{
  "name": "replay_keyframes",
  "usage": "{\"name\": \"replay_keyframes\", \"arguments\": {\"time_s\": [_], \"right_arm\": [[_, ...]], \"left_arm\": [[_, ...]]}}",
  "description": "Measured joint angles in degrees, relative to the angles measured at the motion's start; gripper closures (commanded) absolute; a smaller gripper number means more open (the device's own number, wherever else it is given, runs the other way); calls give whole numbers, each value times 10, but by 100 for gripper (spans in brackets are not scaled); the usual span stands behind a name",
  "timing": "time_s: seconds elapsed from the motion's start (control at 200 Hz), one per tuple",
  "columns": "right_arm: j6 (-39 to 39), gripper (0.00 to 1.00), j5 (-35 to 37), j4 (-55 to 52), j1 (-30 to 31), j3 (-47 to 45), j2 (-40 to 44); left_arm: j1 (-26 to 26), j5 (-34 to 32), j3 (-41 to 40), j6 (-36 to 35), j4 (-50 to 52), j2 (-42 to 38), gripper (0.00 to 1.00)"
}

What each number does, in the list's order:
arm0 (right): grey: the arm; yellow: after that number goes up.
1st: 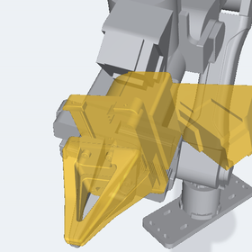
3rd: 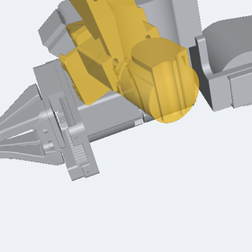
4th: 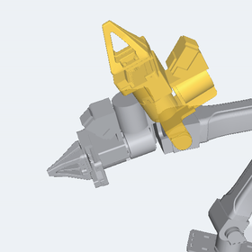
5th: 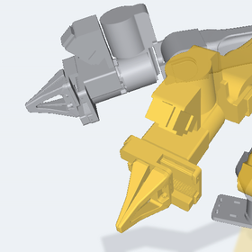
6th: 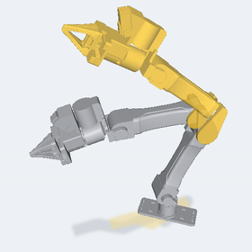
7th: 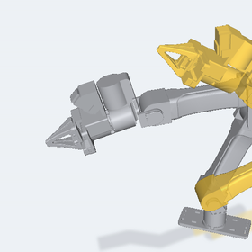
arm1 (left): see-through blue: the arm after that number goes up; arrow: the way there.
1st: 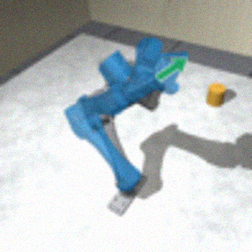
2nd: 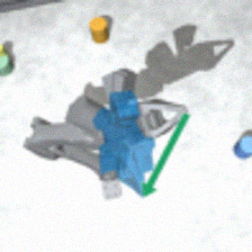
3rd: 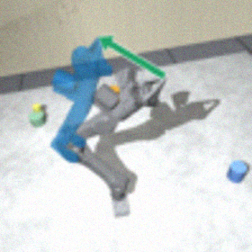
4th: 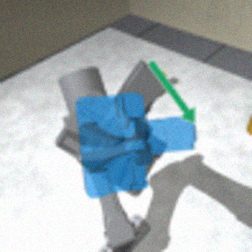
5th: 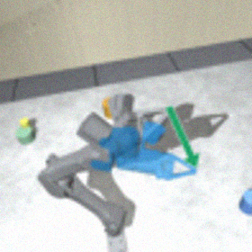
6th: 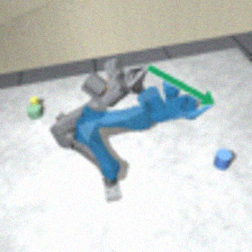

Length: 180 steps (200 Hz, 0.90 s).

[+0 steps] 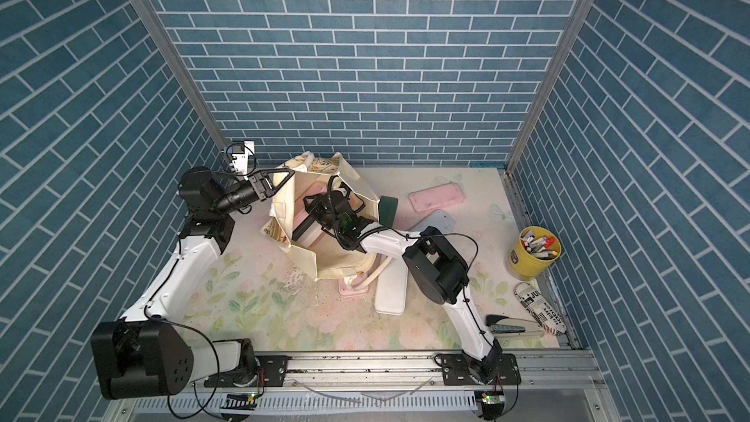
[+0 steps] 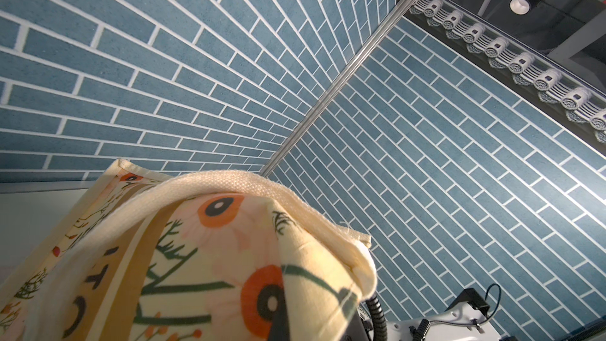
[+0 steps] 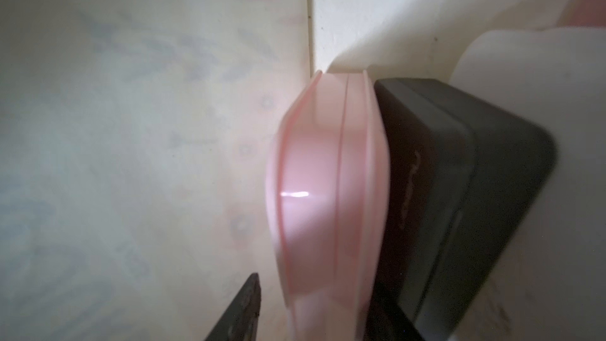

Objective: Take out the pencil case from the canvas bag
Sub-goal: Pick up the pencil case from the canvas bag.

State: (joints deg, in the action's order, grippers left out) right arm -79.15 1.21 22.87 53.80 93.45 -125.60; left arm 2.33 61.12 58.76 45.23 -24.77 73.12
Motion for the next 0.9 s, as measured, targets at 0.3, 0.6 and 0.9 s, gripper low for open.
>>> {"name": "replay_keyframes", "arguments": {"time_s": [0.3,0.6,0.9], "right_arm": [[-5,67,-5,-24,-1,13,-11],[-3,73,-3,-31,-2,10,-9],[1,75,2,-42,-2,-24,28]], "left_arm": [[0,0,0,0,0,0,97],[-1,-3,0,-13,14,0,97],[-3,-12,1,-40,37,0,97]]}}
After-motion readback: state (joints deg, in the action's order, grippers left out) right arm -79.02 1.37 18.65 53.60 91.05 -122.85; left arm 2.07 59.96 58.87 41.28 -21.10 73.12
